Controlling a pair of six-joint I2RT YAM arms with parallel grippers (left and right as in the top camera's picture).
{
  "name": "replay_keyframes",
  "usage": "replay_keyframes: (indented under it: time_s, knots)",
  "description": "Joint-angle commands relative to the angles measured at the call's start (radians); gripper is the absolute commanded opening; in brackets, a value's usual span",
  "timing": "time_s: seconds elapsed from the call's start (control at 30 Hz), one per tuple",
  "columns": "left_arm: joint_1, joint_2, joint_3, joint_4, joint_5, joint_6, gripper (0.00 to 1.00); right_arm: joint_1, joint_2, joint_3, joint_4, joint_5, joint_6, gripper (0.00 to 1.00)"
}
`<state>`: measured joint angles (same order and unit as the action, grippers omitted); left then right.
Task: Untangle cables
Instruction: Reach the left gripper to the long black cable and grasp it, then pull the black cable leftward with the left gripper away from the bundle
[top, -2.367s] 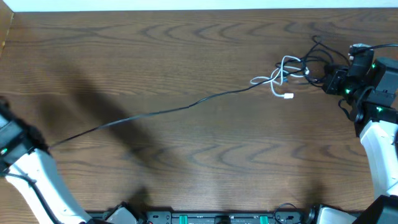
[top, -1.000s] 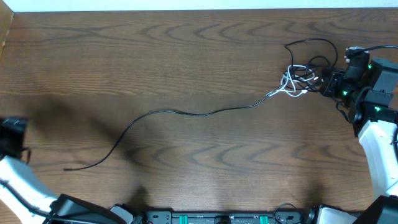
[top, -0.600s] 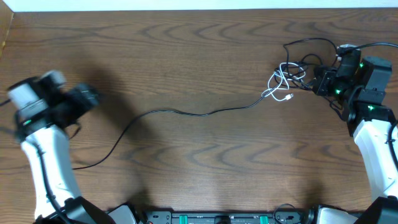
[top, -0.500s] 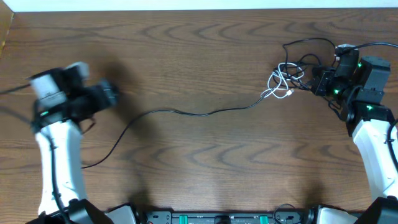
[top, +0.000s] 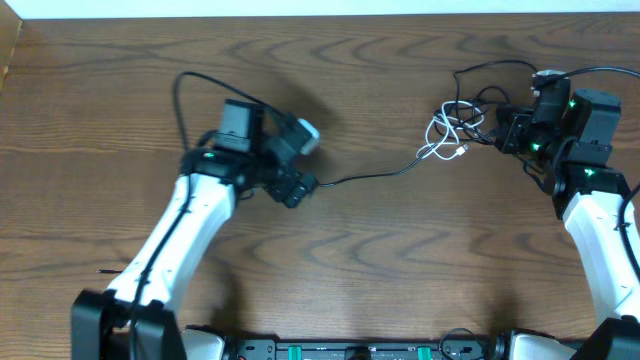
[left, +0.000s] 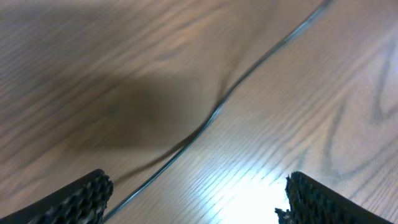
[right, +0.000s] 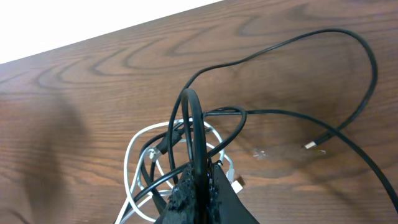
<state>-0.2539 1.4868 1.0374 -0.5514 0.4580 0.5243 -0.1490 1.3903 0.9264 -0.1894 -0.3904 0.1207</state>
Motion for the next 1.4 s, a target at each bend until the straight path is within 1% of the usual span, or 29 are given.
replay_keyframes:
  time_s: [0.0,0.2,0.37,0.67,0.9,1.0,1.07,1.1,1.27,1.33,1.37]
  knots:
    - [-0.106,0.059,0.002,0.030,0.002,0.112,0.90,0.013,-0.018,0.008,0.006,-0.006,-0.002,0.01]
    - [-0.228,0.090,0.002,0.148,0.002,0.115,0.90,0.019,-0.018,0.008,0.006,-0.008,-0.002,0.01]
    - [-0.296,0.098,0.002,0.235,0.002,0.115,0.90,0.033,-0.018,0.008,0.005,-0.012,-0.002,0.01]
    - [-0.343,0.228,0.002,0.365,0.002,0.114,0.90,0.033,-0.018,0.008,0.006,-0.093,0.014,0.01]
    - [-0.382,0.307,0.002,0.420,0.002,0.111,0.88,0.033,-0.018,0.008,0.003,-0.123,0.014,0.01]
    - [-0.394,0.325,0.002,0.449,0.002,0.111,0.82,0.033,-0.018,0.008,0.002,-0.125,0.014,0.01]
    - [-0.394,0.328,0.002,0.465,0.002,0.111,0.67,0.033,-0.018,0.008,0.002,-0.125,0.014,0.01]
    - [-0.394,0.328,0.002,0.468,0.002,0.111,0.63,0.033,-0.018,0.008,0.002,-0.126,0.014,0.01]
    - [-0.394,0.332,0.002,0.467,0.002,0.111,0.62,0.033,-0.018,0.008,-0.006,-0.126,0.021,0.01]
    - [-0.394,0.334,0.002,0.467,0.002,0.111,0.58,0.033,-0.018,0.008,-0.005,-0.125,0.021,0.01]
    - [-0.394,0.336,0.002,0.468,0.002,0.111,0.58,0.033,-0.018,0.008,-0.005,-0.126,0.021,0.01]
